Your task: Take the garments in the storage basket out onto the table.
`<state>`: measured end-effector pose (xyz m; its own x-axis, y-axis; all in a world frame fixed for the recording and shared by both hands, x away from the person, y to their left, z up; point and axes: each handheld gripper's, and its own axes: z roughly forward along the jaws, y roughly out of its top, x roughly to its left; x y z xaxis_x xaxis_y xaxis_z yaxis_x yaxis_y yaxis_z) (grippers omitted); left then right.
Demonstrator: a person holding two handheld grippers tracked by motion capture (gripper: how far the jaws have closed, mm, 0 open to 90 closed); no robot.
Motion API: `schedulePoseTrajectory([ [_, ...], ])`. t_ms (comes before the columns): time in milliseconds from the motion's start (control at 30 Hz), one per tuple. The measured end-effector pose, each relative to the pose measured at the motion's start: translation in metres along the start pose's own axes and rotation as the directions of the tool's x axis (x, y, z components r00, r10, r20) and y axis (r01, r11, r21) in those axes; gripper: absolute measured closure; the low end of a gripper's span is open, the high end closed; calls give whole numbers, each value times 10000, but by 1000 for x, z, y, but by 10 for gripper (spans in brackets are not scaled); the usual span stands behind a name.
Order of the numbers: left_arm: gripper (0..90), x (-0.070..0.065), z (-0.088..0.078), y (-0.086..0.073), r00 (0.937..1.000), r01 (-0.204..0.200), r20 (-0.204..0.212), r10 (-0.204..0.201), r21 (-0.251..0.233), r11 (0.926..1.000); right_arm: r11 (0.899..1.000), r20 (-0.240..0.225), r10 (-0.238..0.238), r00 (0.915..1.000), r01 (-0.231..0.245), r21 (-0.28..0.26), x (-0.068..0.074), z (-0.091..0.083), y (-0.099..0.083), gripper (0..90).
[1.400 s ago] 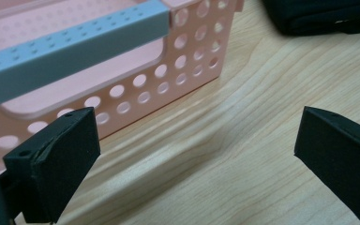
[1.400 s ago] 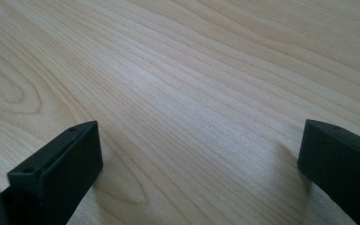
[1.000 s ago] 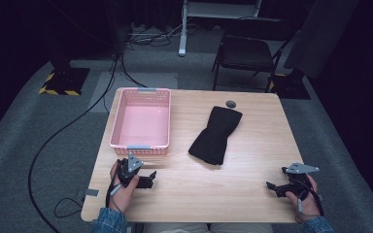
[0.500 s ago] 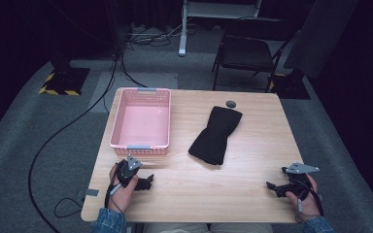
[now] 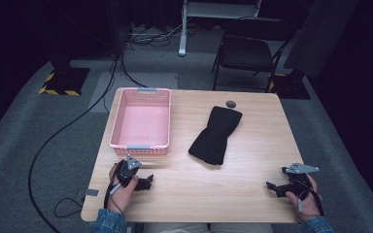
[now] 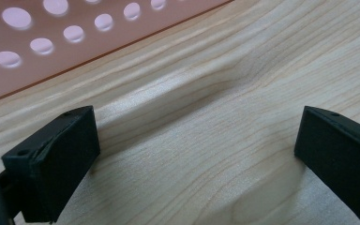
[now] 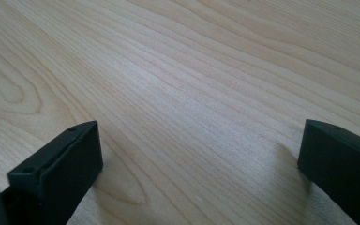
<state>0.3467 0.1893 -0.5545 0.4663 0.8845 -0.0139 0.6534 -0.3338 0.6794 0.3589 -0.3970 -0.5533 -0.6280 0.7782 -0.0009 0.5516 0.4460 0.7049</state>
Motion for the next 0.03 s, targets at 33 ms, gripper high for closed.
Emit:
schedulePoseTrajectory([
  [33,0,0,0,0,10000,7,0,-7,1,10000,10000,0,1,10000,-1,1,0,0,0,0],
])
